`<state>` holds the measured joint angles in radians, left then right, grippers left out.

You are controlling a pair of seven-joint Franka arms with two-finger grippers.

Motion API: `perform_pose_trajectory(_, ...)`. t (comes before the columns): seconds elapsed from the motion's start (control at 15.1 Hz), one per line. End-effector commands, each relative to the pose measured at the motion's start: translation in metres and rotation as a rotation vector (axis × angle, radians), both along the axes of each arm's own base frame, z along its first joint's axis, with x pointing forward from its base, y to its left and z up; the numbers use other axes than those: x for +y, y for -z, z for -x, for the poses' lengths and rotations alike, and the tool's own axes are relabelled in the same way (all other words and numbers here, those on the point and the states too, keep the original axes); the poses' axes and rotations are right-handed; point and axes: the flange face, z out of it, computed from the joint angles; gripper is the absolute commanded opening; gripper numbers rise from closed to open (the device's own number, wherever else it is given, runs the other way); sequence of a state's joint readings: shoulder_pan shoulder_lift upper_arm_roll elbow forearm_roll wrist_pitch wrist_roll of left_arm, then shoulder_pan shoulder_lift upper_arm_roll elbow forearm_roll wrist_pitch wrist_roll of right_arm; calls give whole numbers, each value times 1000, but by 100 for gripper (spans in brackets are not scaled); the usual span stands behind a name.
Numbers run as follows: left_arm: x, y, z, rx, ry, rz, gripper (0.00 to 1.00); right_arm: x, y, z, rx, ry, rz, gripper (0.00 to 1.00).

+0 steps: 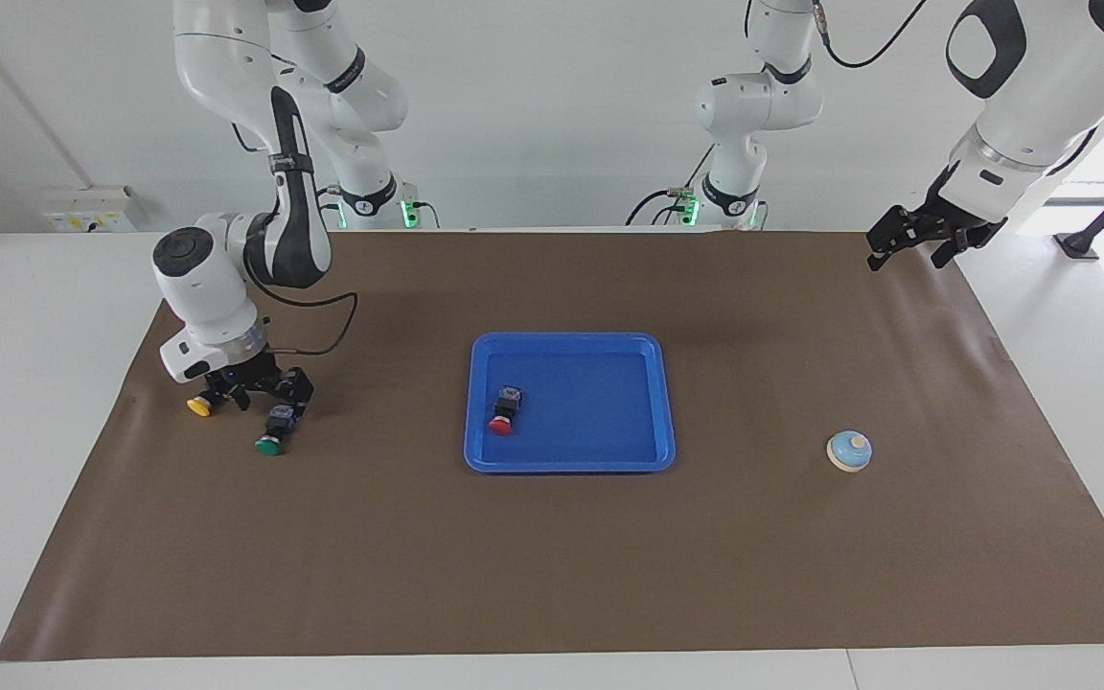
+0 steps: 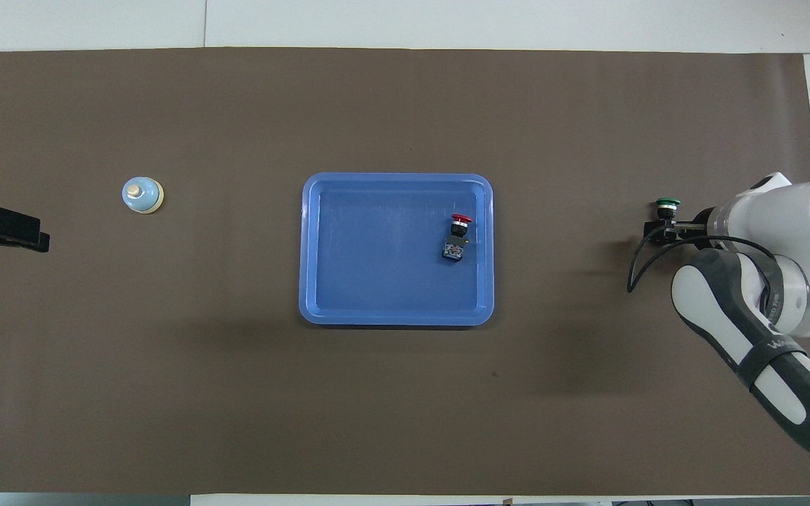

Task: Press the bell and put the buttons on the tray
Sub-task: 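Grasp the green-capped button with the right gripper and lift it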

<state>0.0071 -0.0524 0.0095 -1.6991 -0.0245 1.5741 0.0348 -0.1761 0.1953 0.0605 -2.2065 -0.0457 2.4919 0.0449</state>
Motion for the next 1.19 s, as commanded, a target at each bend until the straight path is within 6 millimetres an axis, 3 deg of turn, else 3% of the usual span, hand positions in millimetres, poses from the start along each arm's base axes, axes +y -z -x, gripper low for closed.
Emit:
perform_pose_trajectory(0.0, 1, -3, 7, -3, -10, -7, 100, -3, 10, 6, -15, -30, 8, 100)
perform_pose_trajectory(0.07, 2, -3, 7, -3, -12, -7, 100, -6, 12, 8, -18, -26, 8, 100)
perform_pose_trajectory(0.13, 1, -3, 7, -3, -10, -7, 100, -6, 15, 10, -21, -28, 8, 90)
perform_pose_trajectory(0.27, 1, -3, 7, -3, -10, -7, 100, -9, 17, 13, -30, -55, 12, 55)
perform_pose_trajectory(0.4, 1, -3, 7, -3, -10, -7, 100, -10, 18, 13, -28, -76, 13, 0)
perform_pose_trajectory(0.8, 2, -3, 7, -3, -12, -7, 100, 18, -5, -8, -30, -105, 8, 0)
perform_pose_trajectory(0.93, 0, -3, 7, -3, -9, -7, 100, 38, -26, -22, -6, -98, 2, 0)
perform_pose_trajectory(1.13, 1, -3, 7, -3, -10, -7, 100, 97, -66, -44, 14, -64, -7, 0)
